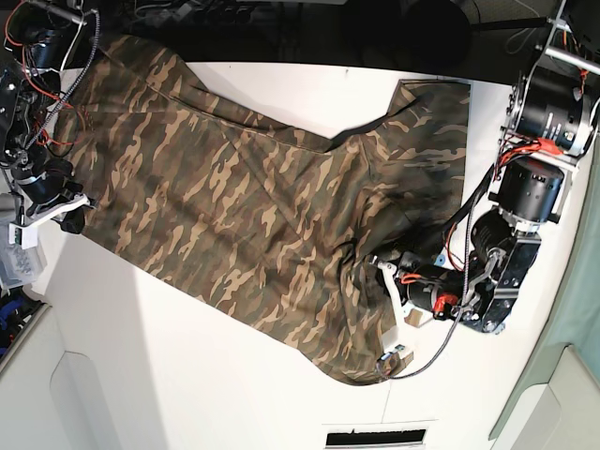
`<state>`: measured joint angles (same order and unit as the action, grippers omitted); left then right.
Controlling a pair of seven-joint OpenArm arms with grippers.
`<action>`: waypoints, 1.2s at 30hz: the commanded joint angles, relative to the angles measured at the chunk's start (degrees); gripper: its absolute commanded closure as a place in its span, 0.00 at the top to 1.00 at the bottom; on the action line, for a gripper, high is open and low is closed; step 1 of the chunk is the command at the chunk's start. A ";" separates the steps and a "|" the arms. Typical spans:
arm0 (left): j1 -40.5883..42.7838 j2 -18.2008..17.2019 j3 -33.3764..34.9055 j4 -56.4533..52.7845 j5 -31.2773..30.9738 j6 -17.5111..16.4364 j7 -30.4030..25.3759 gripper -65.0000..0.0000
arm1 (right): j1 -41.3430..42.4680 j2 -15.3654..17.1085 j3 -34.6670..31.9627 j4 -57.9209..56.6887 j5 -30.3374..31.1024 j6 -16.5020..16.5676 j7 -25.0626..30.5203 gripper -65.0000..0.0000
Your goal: Layout the t-shirt on the table in an organized manner, then fold the t-shirt properly
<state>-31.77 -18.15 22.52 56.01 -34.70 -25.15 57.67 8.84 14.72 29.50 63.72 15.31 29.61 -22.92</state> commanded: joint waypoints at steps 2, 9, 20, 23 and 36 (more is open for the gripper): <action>0.55 -1.46 -0.26 1.95 -3.91 -2.47 -0.35 0.03 | 1.90 1.53 -0.02 -1.20 -0.44 0.42 1.90 0.00; 8.28 -2.80 -0.26 0.81 -6.38 -4.52 -4.83 0.03 | 1.73 1.66 -0.13 -5.14 -0.79 1.33 1.88 0.00; 7.28 -0.94 -0.26 -5.57 9.60 0.74 -16.57 0.03 | -6.97 3.52 -0.70 -0.35 8.74 2.40 -3.48 0.00; 4.63 1.51 -0.26 -8.22 10.56 0.72 -16.74 0.03 | -11.93 3.08 -0.70 4.26 13.33 2.58 -3.87 0.00; -0.50 11.78 -0.26 -12.00 12.66 0.92 -16.09 0.03 | -22.69 -4.74 -0.68 26.67 17.05 3.19 -7.56 0.00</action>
<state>-30.59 -6.22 22.28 43.51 -22.11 -24.18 40.97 -14.28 9.21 28.49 89.36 31.38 32.36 -31.79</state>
